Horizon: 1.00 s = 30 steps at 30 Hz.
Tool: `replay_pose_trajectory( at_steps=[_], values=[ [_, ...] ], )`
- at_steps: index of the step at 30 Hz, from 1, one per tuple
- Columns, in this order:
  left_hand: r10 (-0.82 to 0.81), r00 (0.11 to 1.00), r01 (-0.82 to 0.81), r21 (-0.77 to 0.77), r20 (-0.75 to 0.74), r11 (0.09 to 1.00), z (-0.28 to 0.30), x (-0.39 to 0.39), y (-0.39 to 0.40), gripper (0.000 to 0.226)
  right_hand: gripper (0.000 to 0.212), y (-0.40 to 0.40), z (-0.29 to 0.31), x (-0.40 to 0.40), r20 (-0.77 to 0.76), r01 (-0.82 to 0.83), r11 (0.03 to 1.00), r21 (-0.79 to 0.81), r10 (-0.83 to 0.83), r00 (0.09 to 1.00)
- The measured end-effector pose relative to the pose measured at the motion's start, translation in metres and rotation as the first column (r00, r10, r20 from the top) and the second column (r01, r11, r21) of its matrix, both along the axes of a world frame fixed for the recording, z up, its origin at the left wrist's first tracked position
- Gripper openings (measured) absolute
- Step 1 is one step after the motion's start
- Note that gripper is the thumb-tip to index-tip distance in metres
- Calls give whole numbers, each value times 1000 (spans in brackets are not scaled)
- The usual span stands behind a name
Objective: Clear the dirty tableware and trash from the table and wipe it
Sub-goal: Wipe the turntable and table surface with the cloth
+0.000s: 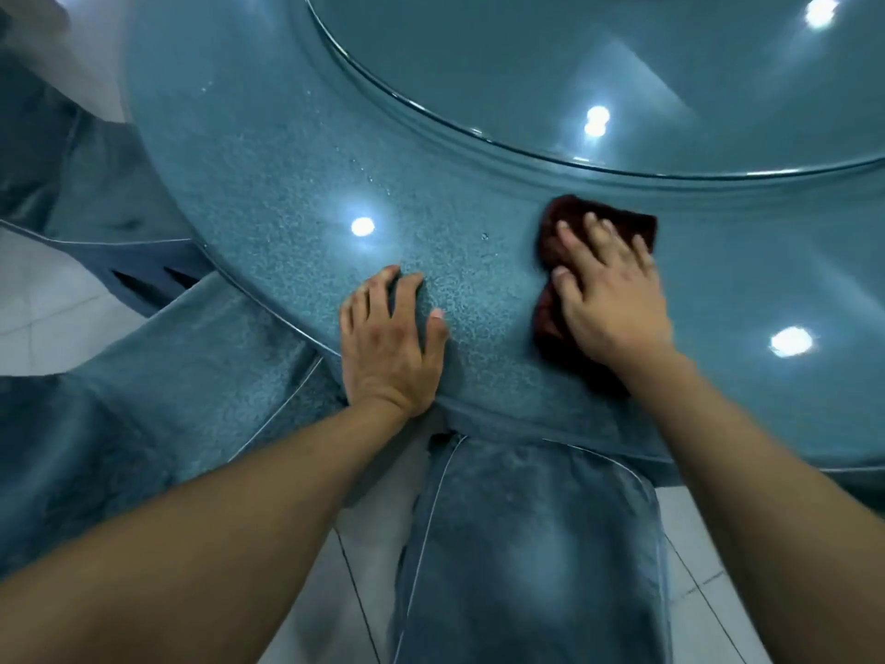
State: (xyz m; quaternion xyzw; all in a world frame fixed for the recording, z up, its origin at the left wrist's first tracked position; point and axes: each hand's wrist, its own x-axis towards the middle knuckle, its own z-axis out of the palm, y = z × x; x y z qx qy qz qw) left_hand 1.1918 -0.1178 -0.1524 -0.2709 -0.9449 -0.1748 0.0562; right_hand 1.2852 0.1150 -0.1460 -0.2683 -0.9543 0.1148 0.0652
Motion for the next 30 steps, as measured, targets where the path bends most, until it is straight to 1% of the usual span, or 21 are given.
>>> replay_pose_trajectory(
  at_steps=[2, 4, 6, 9, 10, 13, 15, 18, 20, 22, 24, 25, 28, 30],
  values=[
    [-3, 1000, 3, 1, -12, 1000, 1, 0, 0, 49, 61, -35, -2, -41, -34, -107, 994, -1, 107, 994],
    [9, 1000, -9, -1, -12, 1000, 1, 0, 2, 49, 60, -58, -4, -62, -54, -164, 986, -1, 164, 985],
    [29, 1000, -29, -21, -6, 999, 2, 1, 3, 48, 59, -65, -7, -55, -55, -181, 983, -14, 180, 982],
    [36, 999, -36, -37, -4, 999, 4, 3, 4, 48, 58, -63, -4, -14, -68, -169, 986, -9, 168, 983],
    [32, 999, -32, -28, 2, 999, 4, 3, 4, 47, 58, -58, -3, 4, -56, -138, 990, -4, 138, 989],
    [22, 1000, -22, -15, 16, 1000, 3, 4, 2, 47, 60, -36, -1, 61, -6, 22, 1000, 18, -22, 1000],
    [4, 1000, -4, -9, 20, 1000, 2, 2, 1, 46, 62, -21, 1, 78, -6, 147, 989, 12, -147, 989],
    [-61, 997, 60, 31, 49, 998, 4, -4, -6, 47, 66, -8, 1, 61, -6, 314, 949, -16, -314, 949],
    [-163, 984, 160, 44, 66, 986, 7, -20, -17, 49, 68, -5, 1, 41, -6, 400, 916, -26, -400, 916],
    [-260, 965, 259, 31, 26, 965, 8, -48, -35, 47, 69, -14, 0, 25, -6, 443, 896, -8, -443, 896],
    [-288, 958, 288, -5, -11, 958, 10, -85, -54, 49, 69, -43, 3, 3, -15, 427, 904, 18, -427, 904],
    [-283, 959, 282, -16, -23, 959, 10, -106, -64, 50, 68, -66, 4, -12, -13, 393, 919, 32, -393, 919],
    [-264, 964, 263, -33, -36, 964, 4, -161, -98, 53, 64, -162, 0, -65, -16, 278, 959, 58, -278, 961],
    [-256, 967, 255, -43, -1, 966, 2, -193, -115, 55, 61, -218, -4, -89, -28, 270, 960, 69, -268, 963]
  ],
)
